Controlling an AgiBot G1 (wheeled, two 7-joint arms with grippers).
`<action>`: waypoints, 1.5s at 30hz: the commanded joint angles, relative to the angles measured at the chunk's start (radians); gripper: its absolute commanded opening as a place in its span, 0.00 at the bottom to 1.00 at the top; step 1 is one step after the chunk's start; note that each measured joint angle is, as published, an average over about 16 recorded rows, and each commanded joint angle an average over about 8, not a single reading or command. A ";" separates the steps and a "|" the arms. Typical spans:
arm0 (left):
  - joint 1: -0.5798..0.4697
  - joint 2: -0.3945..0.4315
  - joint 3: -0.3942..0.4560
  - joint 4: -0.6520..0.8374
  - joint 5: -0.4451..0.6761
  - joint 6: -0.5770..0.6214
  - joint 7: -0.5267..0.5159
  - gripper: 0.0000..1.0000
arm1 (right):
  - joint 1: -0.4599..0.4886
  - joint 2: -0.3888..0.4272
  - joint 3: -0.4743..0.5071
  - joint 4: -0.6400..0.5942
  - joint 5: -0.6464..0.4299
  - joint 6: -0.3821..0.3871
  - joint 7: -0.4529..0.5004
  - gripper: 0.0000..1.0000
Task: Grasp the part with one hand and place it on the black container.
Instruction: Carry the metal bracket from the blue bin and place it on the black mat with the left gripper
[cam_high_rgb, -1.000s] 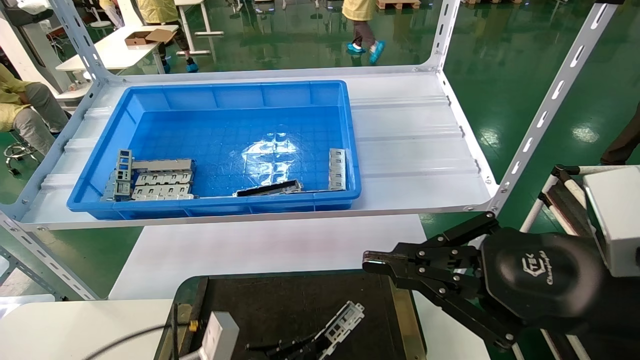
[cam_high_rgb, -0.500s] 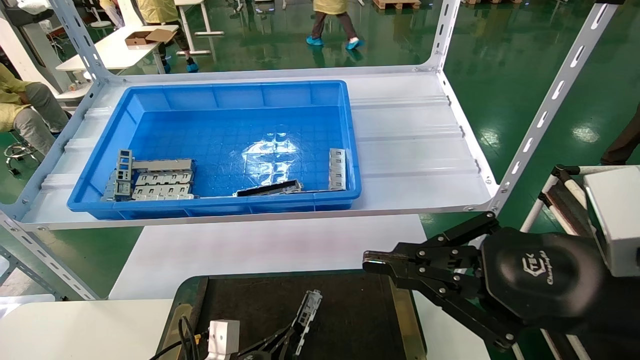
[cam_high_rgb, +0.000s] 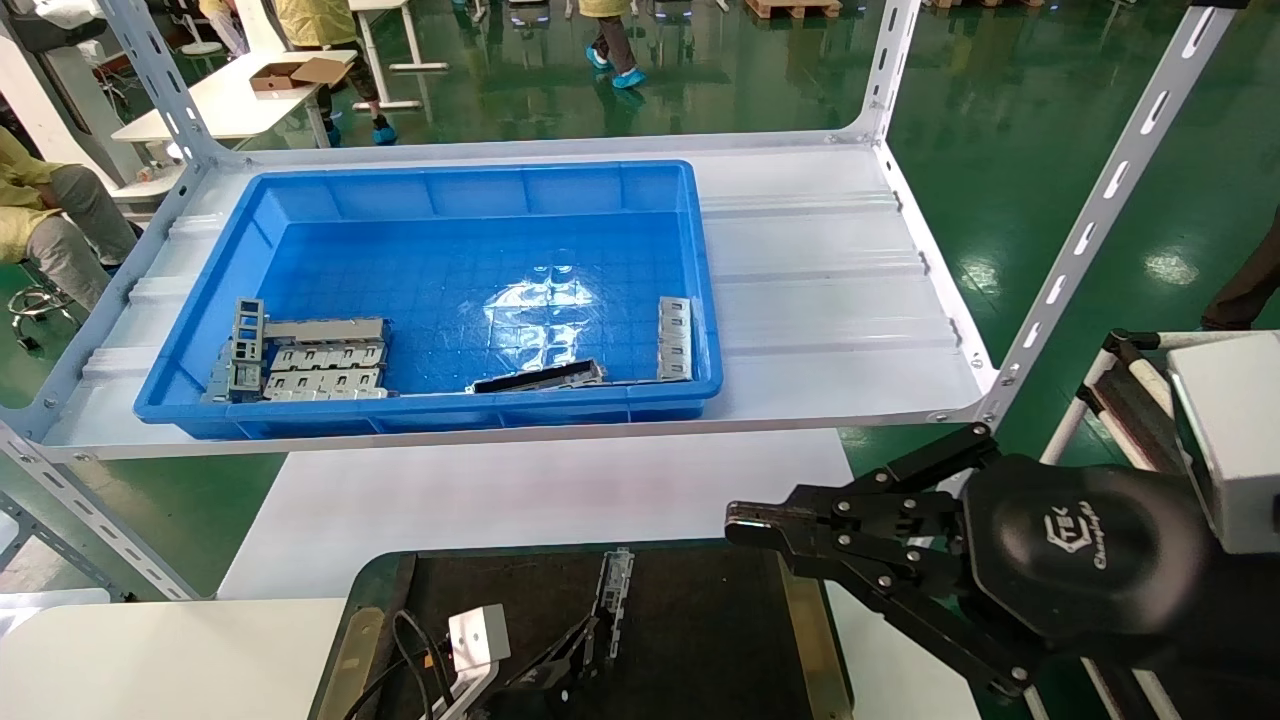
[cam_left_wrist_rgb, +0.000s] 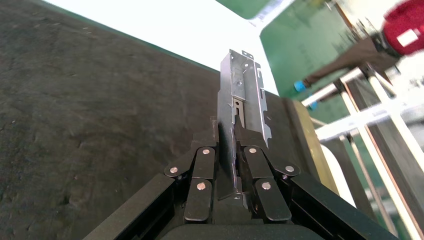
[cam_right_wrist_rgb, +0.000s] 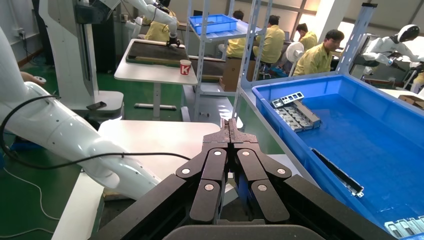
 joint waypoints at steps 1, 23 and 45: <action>-0.017 0.019 0.017 0.025 -0.008 -0.036 -0.017 0.00 | 0.000 0.000 0.000 0.000 0.000 0.000 0.000 0.00; -0.114 0.036 0.205 0.105 -0.246 -0.236 0.013 0.00 | 0.000 0.000 0.000 0.000 0.000 0.000 0.000 0.00; -0.171 0.013 0.351 0.063 -0.485 -0.356 0.110 0.99 | 0.000 0.000 0.000 0.000 0.000 0.000 0.000 1.00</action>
